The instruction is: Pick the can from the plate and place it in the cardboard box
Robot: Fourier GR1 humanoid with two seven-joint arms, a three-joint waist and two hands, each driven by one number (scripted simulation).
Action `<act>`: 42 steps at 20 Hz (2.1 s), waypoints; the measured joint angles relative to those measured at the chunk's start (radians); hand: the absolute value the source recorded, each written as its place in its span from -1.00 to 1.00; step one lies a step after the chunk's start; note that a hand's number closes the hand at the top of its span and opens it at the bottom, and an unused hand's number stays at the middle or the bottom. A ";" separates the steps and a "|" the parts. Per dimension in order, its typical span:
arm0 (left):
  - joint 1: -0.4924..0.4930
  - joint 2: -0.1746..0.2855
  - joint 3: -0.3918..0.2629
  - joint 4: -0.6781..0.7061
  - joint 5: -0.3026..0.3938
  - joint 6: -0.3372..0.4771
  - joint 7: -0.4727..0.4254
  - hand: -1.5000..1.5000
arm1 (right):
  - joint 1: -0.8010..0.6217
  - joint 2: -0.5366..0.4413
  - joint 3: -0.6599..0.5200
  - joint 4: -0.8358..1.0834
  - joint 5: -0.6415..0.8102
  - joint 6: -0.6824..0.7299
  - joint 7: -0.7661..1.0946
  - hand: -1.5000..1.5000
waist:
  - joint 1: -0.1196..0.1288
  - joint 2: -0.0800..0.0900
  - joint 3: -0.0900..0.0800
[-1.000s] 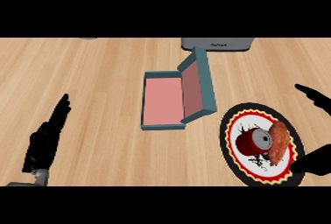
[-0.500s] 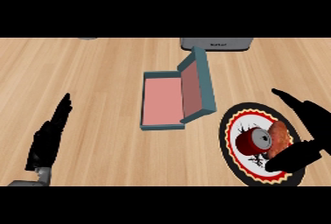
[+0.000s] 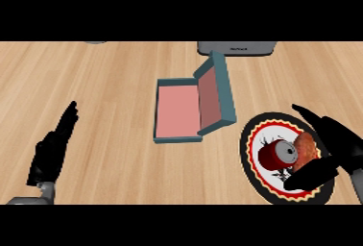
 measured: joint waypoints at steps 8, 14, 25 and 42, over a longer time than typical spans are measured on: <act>-0.001 -0.025 0.020 -0.028 -0.031 -0.021 0.029 0.00 | 0.041 0.087 -0.016 0.016 0.099 0.027 -0.019 -1.00 | -0.001 0.000 0.000; 0.022 -0.071 0.016 -0.014 -0.077 -0.013 -0.005 0.00 | 0.063 0.139 -0.045 0.033 0.154 0.051 -0.038 -1.00 | -0.001 0.000 0.000; 0.026 -0.088 0.063 -0.028 -0.092 -0.059 0.002 0.00 | 0.066 0.231 -0.084 0.079 0.236 0.105 -0.068 -1.00 | 0.000 0.000 0.000; 0.037 -0.116 0.106 -0.011 -0.124 -0.101 -0.032 0.00 | 0.067 0.312 -0.071 0.187 0.516 0.095 -0.183 1.00 | 0.000 0.000 0.000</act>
